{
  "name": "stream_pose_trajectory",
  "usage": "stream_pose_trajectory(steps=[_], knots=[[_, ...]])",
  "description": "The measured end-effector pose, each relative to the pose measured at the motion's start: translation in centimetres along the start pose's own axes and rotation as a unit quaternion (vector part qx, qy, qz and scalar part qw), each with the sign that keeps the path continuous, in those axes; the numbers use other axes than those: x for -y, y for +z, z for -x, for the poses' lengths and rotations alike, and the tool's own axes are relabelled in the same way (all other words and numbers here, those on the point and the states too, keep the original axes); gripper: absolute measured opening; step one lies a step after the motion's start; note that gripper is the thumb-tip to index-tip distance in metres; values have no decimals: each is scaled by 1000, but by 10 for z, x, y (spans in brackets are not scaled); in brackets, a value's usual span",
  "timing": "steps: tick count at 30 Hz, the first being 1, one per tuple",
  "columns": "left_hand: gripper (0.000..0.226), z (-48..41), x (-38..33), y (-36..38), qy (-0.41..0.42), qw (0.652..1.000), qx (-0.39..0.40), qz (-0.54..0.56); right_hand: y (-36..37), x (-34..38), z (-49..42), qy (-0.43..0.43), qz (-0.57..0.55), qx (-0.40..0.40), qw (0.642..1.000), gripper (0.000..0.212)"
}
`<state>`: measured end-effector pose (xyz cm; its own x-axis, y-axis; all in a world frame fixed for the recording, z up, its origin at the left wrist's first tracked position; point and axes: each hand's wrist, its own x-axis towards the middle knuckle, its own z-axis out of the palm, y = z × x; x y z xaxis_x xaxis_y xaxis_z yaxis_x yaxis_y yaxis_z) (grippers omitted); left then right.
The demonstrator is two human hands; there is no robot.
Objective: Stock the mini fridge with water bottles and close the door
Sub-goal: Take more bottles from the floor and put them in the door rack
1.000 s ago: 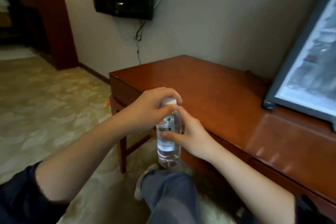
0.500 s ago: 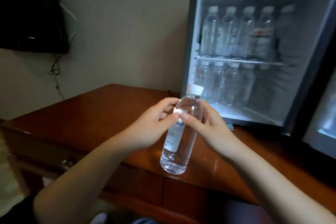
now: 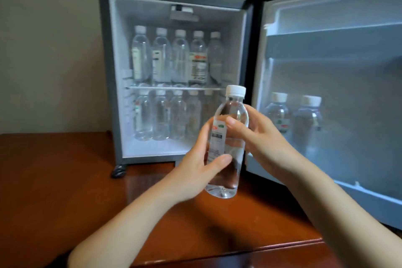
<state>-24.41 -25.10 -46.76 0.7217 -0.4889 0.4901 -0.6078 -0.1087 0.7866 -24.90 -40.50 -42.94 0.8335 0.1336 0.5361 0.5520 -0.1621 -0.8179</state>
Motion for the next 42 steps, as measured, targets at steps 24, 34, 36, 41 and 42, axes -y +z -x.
stream_pose_trajectory(steps=[24, 34, 36, 41, 42], knots=[[76, -102, -24, 156, 159, 972, -84, -150, -140, 7, 36, -152, 252, -281, 914, 71], [76, -103, -2, 176, 200, 934, -158, -249, -152, -8, 42, -156, 272, -308, 898, 68], [73, -103, -1, 179, 207, 930, -161, -256, -153, -9, 45, -154, 277, -305, 898, 69], [70, -95, 17, 183, 212, 928, -140, -273, -146, -27, 58, -135, 251, -316, 905, 67], [70, -93, 20, 184, 212, 927, -137, -278, -145, -33, 60, -135, 261, -318, 901, 67]])
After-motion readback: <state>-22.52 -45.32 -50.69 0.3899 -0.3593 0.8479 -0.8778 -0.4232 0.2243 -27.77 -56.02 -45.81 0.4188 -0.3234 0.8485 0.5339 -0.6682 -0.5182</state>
